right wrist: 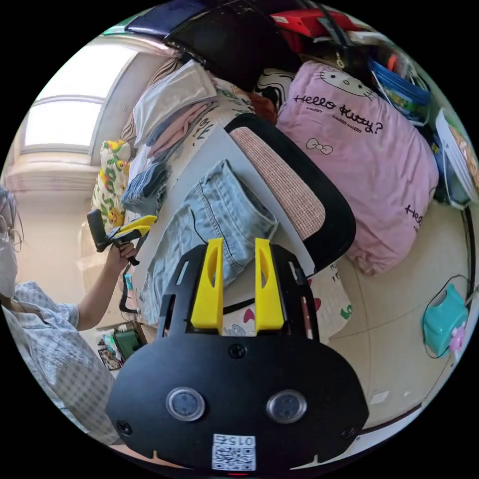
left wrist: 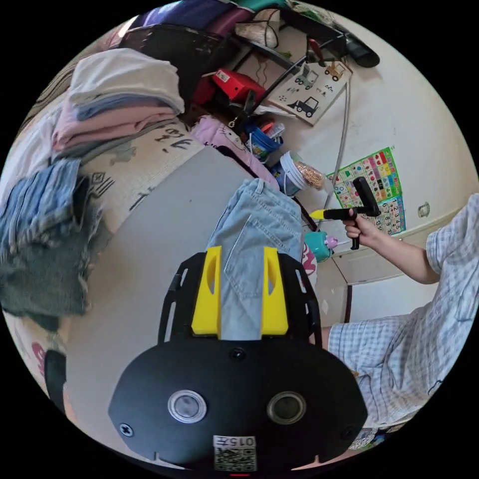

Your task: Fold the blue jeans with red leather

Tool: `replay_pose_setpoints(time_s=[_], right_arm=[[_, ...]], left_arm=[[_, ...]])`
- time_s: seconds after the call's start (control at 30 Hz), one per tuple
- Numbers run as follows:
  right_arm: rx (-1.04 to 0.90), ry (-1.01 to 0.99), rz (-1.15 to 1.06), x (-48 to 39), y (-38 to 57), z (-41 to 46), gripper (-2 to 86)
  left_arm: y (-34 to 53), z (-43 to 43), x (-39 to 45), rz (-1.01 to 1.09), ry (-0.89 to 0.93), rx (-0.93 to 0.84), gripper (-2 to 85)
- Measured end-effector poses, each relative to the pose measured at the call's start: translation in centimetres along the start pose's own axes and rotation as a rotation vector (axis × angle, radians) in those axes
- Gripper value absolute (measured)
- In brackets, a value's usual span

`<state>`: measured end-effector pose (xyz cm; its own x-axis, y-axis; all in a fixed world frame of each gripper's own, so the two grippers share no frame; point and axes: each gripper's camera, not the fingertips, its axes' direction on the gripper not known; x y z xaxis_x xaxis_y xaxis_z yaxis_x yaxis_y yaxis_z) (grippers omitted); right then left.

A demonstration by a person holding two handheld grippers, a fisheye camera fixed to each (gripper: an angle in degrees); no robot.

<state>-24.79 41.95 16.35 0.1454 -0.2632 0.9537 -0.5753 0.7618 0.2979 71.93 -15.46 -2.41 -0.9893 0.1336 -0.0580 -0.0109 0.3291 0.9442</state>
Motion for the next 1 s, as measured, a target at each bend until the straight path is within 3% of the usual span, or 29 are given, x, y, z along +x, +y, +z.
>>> replay_pose_setpoints(time_s=[0.2,0.33,0.47,0.6,0.83,0.93,1.0], right_arm=[[0.059,-0.158,0.091,4.0,-4.0,3.7,14.3],[0.079,-0.222,0.112,6.2,-8.4,6.4,15.5],[0.069,-0.316,0.108,8.3,-13.3,10.1,11.7],[0.043,-0.285,0.136,10.0,-17.9,13.2,7.8],[0.207,-0.176,0.161,14.4,-27.2,15.6,6.4],[0.130,-0.110,0.150,16.7,-31.6,19.3,6.9],[0.130,-0.104,0.126,17.7,-33.8,20.7,7.1]], left_arm=[[-10.1,7.6,0.9,0.046,-0.024,-0.138,14.1],[-12.2,11.3,1.1,0.075,-0.021,-0.249,14.4],[-12.5,14.4,1.2,0.076,0.050,-0.326,12.1],[-12.1,17.3,1.0,0.056,0.058,-0.390,7.8],[-11.7,19.3,4.0,0.149,0.044,-0.223,6.0],[-10.1,22.9,4.0,0.095,-0.071,-0.236,7.9],[-6.8,23.0,4.4,0.061,-0.133,-0.134,8.9]])
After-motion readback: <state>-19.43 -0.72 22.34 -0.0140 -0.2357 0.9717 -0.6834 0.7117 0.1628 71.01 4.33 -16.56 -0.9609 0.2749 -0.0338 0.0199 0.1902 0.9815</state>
